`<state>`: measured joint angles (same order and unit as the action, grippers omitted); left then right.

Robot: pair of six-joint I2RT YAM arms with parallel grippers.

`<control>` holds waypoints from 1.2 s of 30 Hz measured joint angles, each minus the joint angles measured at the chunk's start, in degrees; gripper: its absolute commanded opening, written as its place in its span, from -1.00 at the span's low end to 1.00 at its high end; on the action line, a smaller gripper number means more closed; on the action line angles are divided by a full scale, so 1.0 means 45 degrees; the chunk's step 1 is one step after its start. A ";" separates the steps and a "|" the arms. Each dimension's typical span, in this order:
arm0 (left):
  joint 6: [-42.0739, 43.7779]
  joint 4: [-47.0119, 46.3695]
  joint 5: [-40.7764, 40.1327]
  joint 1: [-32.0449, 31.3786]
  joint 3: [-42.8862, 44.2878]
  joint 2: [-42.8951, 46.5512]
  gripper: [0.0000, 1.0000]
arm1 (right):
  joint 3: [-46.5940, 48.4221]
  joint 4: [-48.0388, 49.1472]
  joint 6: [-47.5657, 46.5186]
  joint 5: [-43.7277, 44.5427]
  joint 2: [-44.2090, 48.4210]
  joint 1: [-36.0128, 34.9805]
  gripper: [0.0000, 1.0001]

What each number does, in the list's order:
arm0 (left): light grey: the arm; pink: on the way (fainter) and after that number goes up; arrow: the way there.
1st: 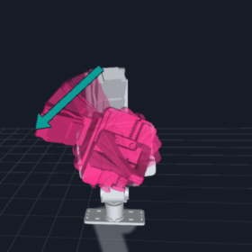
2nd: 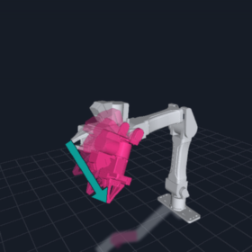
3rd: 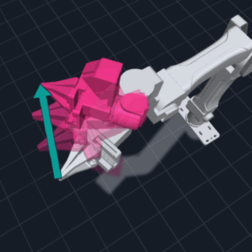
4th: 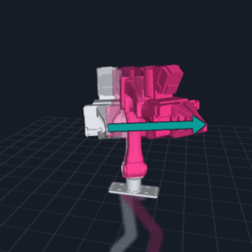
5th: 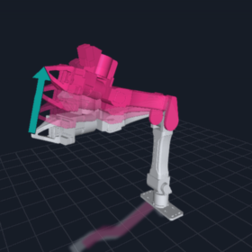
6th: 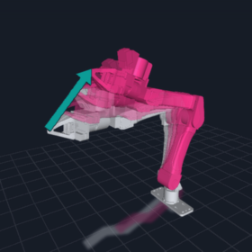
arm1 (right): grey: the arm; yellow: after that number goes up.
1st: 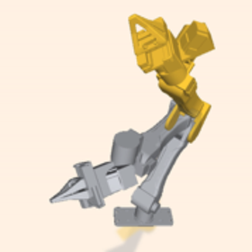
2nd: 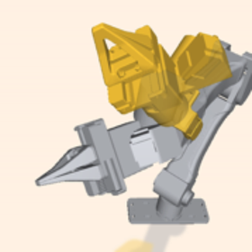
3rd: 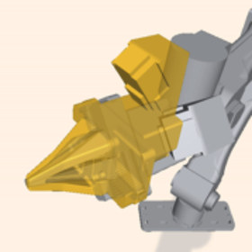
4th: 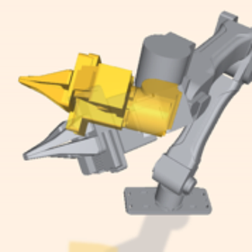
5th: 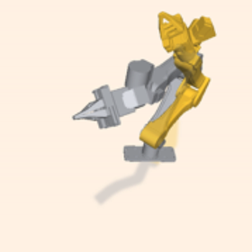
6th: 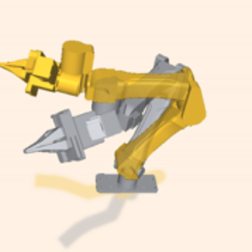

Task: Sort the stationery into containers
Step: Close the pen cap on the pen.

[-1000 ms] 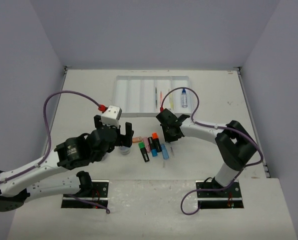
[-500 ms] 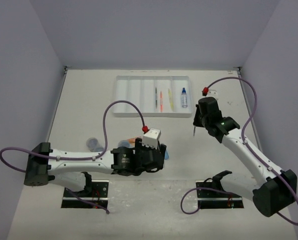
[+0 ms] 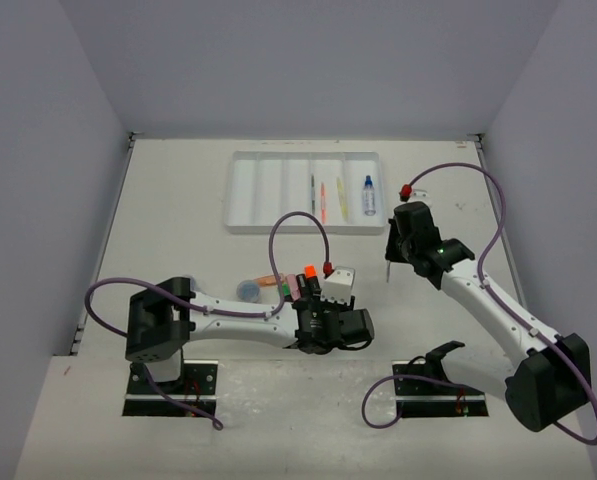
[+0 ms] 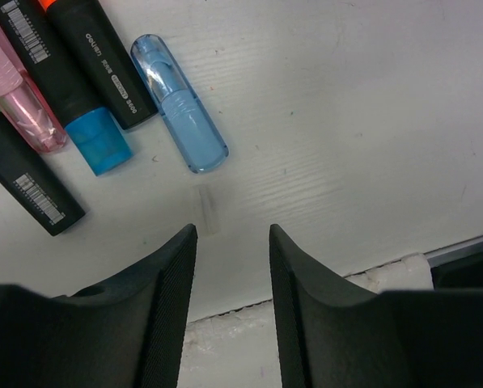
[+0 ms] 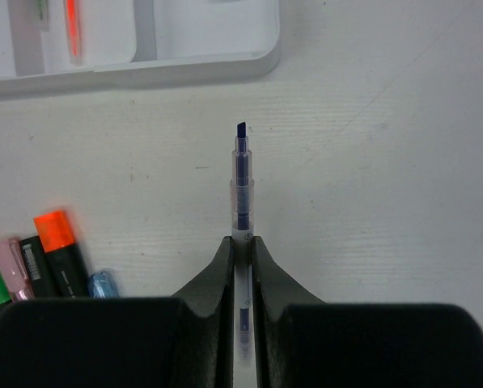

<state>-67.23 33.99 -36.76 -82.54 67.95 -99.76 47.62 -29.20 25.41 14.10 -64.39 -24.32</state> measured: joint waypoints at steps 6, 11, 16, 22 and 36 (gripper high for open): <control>-0.0218 0.0013 0.0011 0.0005 0.0163 -0.0554 -0.28 | -0.0075 0.0035 0.0000 -0.0022 0.0017 0.0000 -1.00; -0.0260 0.0037 0.0070 0.0079 0.0163 -0.1135 -0.31 | -0.0169 0.0051 0.0005 -0.0028 0.0155 0.0000 -1.00; -0.0249 0.0025 0.0074 0.0176 0.0163 -0.1514 -0.35 | -0.0235 0.0082 0.0000 -0.0087 0.0183 0.0000 -1.00; -0.0184 -0.0003 0.0082 0.0263 0.0163 -0.1903 -0.43 | -0.0235 0.0118 -0.0016 -0.0312 0.0183 0.0000 -1.00; -0.0161 -0.0034 0.0227 0.0495 0.0145 -0.2026 -0.64 | -0.0235 0.0118 -0.0151 -0.0674 0.0178 0.0000 -1.00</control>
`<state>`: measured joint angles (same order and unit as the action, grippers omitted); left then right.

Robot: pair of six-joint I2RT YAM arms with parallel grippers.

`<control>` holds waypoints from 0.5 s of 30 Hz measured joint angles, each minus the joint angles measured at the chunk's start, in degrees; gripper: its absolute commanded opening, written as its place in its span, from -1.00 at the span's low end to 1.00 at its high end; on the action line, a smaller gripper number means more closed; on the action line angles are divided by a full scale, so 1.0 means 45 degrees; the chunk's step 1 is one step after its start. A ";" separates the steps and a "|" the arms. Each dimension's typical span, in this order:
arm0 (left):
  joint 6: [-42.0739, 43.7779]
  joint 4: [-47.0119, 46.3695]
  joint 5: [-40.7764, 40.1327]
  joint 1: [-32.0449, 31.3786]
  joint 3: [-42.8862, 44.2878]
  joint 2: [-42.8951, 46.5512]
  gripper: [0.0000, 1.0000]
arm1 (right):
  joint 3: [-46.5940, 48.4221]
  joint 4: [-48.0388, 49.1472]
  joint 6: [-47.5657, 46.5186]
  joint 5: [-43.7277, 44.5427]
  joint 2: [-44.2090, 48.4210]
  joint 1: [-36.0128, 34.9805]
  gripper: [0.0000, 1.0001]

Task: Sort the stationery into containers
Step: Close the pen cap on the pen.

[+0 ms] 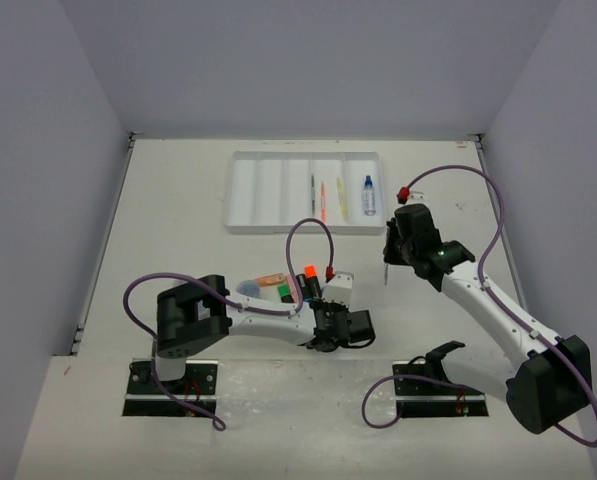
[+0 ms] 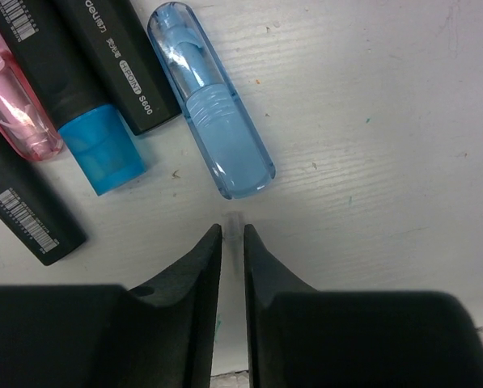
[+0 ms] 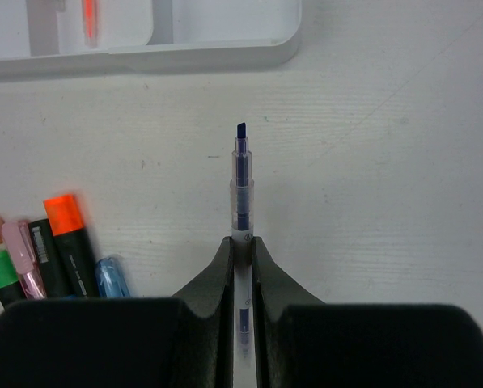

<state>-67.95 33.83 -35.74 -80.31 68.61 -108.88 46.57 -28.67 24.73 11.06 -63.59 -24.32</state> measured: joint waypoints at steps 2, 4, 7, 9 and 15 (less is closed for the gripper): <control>-0.0002 -0.0022 0.0071 0.0000 -0.0025 0.0000 -0.64 | 0.0000 0.0003 -0.0023 -0.0023 0.0000 0.0000 -1.00; -0.0002 -0.0056 0.0140 0.0000 -0.0084 0.0000 -0.64 | 0.0000 0.0005 -0.0040 -0.0027 0.0000 0.0000 -1.00; -0.0002 -0.0100 0.0173 0.0000 -0.0157 0.0000 -0.62 | 0.0000 0.0005 -0.0072 -0.0043 0.0000 0.0000 -1.00; -0.0002 -0.0132 0.0178 0.0005 -0.0162 0.0000 -0.69 | 0.0000 0.0005 -0.0081 -0.0066 0.0000 0.0000 -1.00; 0.0003 -0.0259 0.0183 0.0005 -0.0181 0.0000 -1.00 | 0.0000 0.0014 -0.0106 -0.0278 0.0000 0.0000 -1.00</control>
<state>-67.94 32.67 -34.92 -80.29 67.79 -108.88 46.57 -28.60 24.25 9.81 -63.59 -24.32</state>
